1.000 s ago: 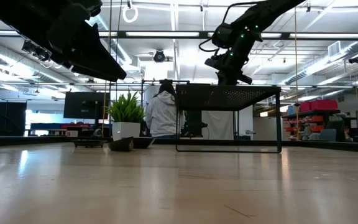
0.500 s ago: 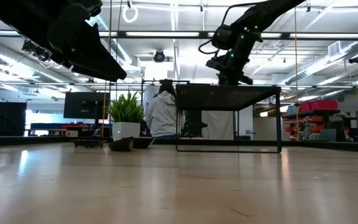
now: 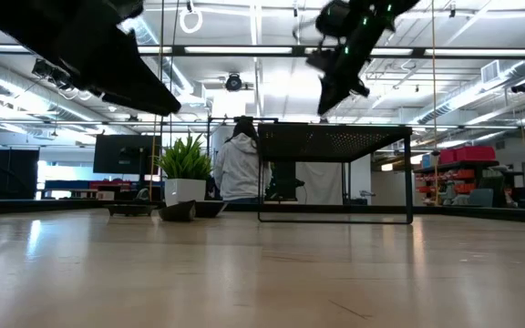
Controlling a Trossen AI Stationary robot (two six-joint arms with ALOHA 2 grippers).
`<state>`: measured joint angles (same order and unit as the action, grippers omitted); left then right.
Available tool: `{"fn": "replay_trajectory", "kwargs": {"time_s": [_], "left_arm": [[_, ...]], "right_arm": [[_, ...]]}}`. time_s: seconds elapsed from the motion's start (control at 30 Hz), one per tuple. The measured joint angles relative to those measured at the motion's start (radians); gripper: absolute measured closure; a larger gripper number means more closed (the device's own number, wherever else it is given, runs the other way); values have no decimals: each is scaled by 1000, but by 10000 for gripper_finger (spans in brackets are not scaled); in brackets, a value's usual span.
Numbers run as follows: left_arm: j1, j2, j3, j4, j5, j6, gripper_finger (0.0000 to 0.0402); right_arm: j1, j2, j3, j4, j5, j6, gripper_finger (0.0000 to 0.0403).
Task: Pick & Place Mini shaped plates
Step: Stack the bottom square plate on top of the square plates on the shelf
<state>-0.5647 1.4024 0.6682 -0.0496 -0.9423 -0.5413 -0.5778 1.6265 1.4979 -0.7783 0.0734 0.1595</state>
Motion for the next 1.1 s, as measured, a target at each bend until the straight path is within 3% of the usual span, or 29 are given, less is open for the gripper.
{"fn": "replay_trajectory", "kwargs": {"time_s": [0.13,0.27,0.4,0.53,0.73,0.87,1.1], "left_arm": [[-36,-25,22,-32,-10,11,60],[-83,-44,114,-173,-12,13,60],[-137,-42,253,-379,40,4,60],[-186,-32,376,-554,170,-49,60],[-235,-33,432,-857,440,-373,60],[-261,-34,364,-1023,611,-634,63],[-248,-38,153,-962,709,-1081,99]], "right_arm": [[166,-79,-24,15,98,-27,397],[393,-151,-121,125,181,-17,398],[620,-190,-264,345,246,22,398],[821,-183,-416,601,250,28,398],[1015,-137,-653,1025,252,112,398],[1087,-109,-782,1271,323,202,398],[1146,-95,-866,1402,486,282,398]]}}
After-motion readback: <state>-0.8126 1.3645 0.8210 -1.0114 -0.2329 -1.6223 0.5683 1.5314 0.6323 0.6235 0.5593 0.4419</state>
